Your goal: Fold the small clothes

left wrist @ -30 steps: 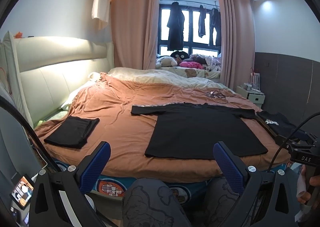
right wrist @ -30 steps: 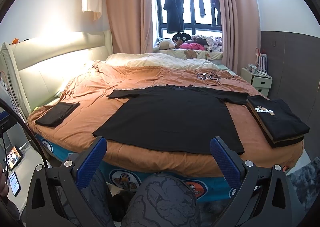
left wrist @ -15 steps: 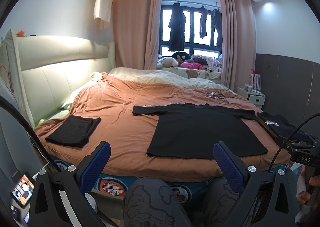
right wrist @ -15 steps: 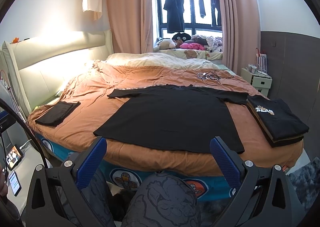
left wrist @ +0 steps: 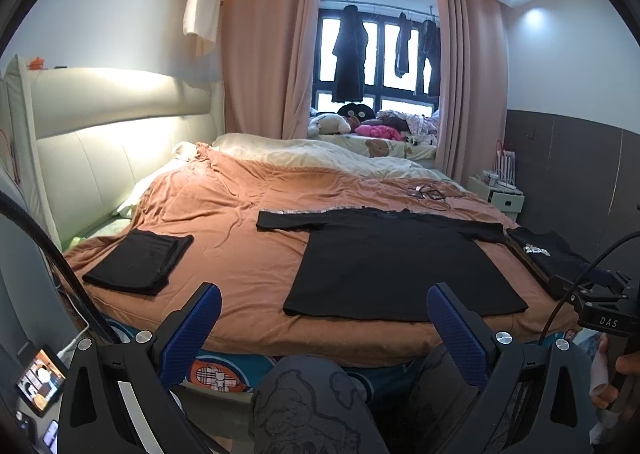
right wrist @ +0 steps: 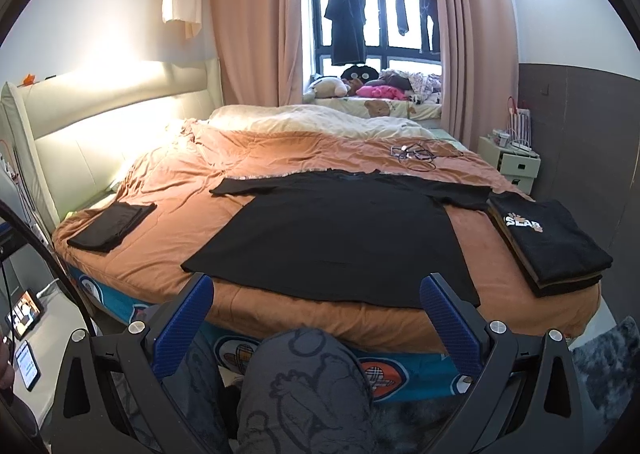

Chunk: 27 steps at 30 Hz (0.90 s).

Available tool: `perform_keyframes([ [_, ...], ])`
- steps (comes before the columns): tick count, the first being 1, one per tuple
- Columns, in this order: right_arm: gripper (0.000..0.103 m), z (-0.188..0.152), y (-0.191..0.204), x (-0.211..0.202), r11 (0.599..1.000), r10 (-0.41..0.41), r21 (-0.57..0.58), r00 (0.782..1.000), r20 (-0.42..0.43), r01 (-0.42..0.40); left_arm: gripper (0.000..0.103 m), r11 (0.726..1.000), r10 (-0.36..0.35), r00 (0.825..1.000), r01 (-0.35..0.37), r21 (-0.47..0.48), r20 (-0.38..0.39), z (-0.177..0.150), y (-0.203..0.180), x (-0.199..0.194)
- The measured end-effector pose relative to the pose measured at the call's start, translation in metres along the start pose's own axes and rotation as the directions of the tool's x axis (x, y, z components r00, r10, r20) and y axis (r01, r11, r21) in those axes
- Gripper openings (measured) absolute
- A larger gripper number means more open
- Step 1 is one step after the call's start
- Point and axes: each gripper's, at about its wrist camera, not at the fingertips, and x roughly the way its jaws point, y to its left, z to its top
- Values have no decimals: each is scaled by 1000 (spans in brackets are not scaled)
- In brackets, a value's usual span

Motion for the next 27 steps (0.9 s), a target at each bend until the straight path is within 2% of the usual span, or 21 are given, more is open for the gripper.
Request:
perform_keyframes([
  [27,103,15,1,19,1000,12,-7,1000,13,-12,103,1000,1,1000,-1,4,10,9,7,15],
])
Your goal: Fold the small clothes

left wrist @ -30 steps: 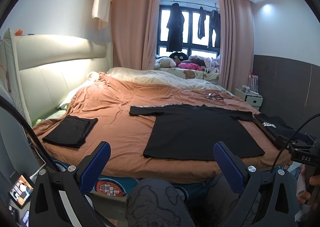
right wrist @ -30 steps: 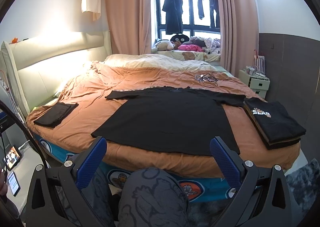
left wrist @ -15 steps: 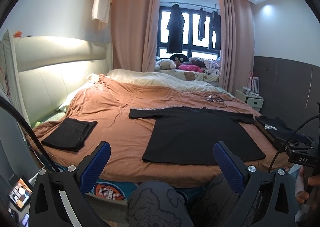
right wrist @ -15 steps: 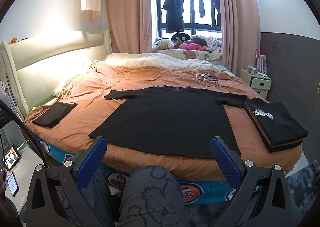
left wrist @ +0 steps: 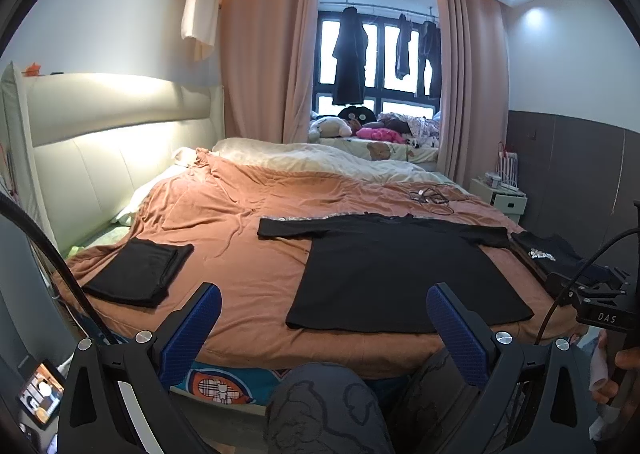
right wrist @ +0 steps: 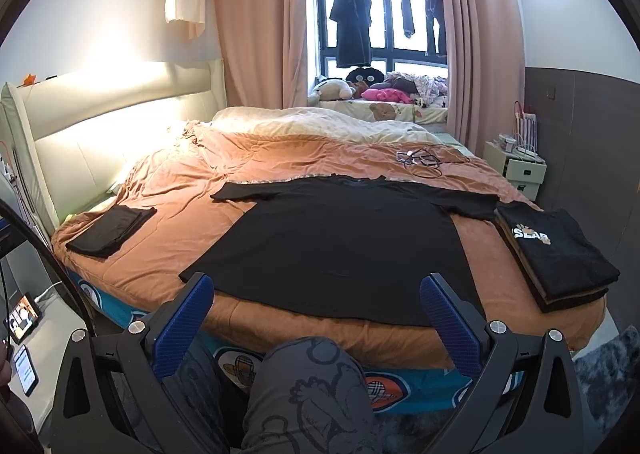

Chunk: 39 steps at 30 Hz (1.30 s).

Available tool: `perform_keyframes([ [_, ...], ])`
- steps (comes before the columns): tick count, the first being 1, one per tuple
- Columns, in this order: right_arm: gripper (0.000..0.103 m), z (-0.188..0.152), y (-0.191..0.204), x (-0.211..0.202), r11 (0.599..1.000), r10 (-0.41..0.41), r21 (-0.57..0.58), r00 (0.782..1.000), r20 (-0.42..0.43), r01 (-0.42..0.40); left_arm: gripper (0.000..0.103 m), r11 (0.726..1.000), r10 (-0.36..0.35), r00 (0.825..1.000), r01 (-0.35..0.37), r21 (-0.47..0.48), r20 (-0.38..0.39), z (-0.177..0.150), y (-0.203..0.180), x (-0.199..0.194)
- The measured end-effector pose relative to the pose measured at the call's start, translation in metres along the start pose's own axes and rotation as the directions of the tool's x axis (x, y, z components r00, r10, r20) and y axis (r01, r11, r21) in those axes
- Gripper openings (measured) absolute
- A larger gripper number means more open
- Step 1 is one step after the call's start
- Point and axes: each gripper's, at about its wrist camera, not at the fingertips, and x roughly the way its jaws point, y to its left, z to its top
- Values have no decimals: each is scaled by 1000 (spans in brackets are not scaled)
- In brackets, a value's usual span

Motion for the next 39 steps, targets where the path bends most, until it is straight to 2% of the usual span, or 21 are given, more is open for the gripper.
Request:
perform_keyframes([
  [8,103,9,-1,17,1000,17,-10,1000,-12,-17,103,1000,5,1000,-6,-15,-18,8,5,20],
  [16,103,22,-4,53,999,32,-2,999,-42,-32,103,999,13,998,-16,-49,-60,15,24,56],
  [23,103,44,-3,96,999,41,-11,997,-67,-42,103,997,25,996,-32,-77,-91,26,42,94],
  [32,103,71,-2,154,996,90,-17,989,-115,-93,103,993,57,990,-70,-98,-129,43,64,142],
  [39,103,93,-8,202,995,100,-11,986,-130,-102,103,989,49,985,-72,-133,-166,57,89,189],
])
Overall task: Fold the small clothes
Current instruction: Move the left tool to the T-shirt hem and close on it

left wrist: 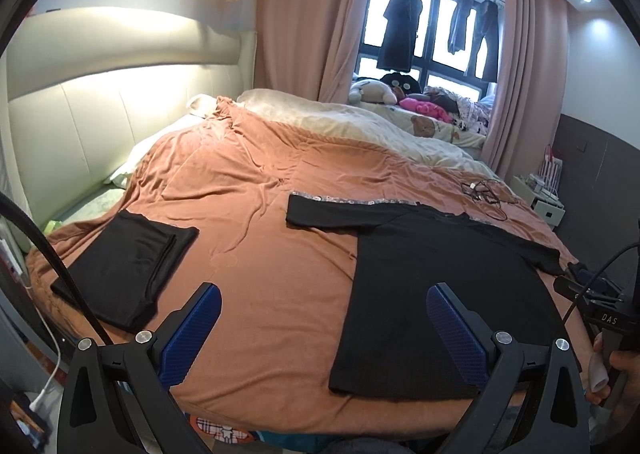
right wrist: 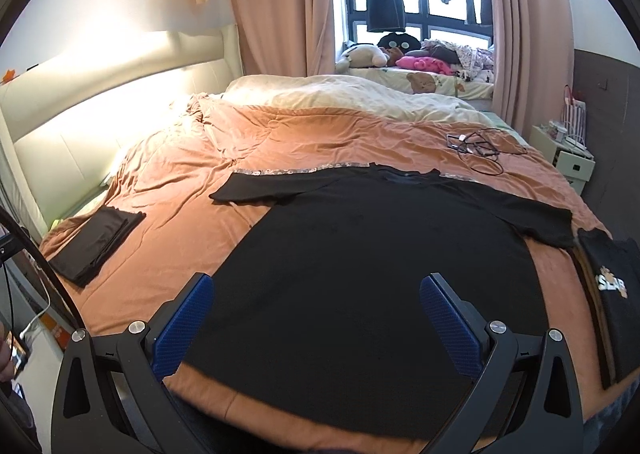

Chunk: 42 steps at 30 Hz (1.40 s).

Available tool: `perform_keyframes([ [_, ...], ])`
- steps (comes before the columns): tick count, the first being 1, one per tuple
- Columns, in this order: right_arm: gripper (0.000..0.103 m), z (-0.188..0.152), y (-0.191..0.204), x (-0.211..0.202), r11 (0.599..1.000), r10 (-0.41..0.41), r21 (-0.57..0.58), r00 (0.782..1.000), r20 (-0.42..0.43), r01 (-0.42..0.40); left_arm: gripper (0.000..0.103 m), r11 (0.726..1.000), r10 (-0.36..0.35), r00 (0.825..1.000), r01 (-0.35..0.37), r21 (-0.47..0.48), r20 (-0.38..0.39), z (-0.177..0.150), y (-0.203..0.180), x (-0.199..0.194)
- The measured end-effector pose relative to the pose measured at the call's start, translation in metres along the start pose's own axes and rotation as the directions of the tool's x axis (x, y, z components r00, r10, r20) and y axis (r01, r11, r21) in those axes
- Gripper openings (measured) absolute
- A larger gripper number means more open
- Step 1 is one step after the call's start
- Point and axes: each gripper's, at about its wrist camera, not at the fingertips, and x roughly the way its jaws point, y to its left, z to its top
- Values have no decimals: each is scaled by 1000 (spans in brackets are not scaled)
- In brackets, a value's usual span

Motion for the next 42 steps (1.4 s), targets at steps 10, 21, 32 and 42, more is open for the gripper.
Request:
perform_keyframes([
  [10,102,41,-13,77,1000,15,18,999,-45,-14,102,1000,17,998,-18,-26,-64,34,30,82],
  [21,81,81,-18,173,1000,13,7,993,-117,-12,82,997,21,987,-33,-76,-162,69,80,195],
  [32,53,114,-26,276,998,64,-9,971,-232,-68,71,996,-23,959,-3,-91,-283,96,101,313],
  [42,38,138,-31,368,994,107,-6,954,-282,-113,62,994,-89,918,58,-90,-386,105,93,431],
])
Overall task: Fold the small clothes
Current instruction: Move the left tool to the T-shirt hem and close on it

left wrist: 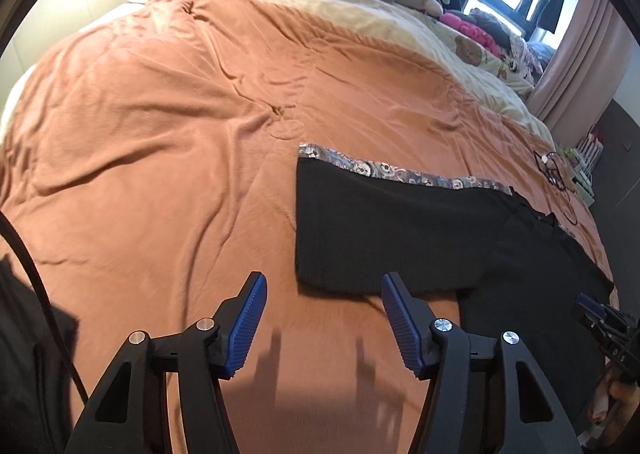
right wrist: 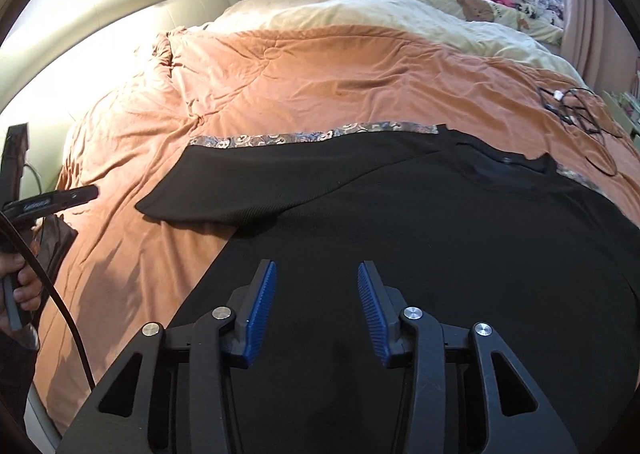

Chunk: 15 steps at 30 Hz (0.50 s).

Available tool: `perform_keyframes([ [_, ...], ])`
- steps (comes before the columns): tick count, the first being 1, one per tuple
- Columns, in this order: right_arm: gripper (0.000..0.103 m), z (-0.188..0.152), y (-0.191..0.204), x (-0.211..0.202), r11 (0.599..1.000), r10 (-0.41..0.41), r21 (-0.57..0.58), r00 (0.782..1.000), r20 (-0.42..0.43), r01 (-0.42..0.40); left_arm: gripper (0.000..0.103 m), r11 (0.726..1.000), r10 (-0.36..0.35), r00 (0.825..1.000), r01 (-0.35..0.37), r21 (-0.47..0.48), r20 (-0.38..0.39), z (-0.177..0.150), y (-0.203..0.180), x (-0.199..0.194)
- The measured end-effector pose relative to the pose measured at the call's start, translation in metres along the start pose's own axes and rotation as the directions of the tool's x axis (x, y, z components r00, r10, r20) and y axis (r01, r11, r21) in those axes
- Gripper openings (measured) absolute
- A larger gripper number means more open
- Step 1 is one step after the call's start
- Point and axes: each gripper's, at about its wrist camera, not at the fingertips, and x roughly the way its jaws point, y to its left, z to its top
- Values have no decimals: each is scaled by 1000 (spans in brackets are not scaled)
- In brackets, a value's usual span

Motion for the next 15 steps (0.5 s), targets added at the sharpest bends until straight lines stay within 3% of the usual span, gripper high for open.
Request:
perform_keyframes([
  [7,32,23,-10,57,1000,17,7,1000,-26,-17,56,997,23,997,-17,80,-79,28,-3,75],
  [10,26,31,-13,81,1000,30,7,999,-38,-29,56,997,20,995,-13,72,-101,35,0,97],
  [15,25,39,-17,115,999,45,14,998,-51,-44,56,996,50,989,-39,85,-137,45,4,128],
])
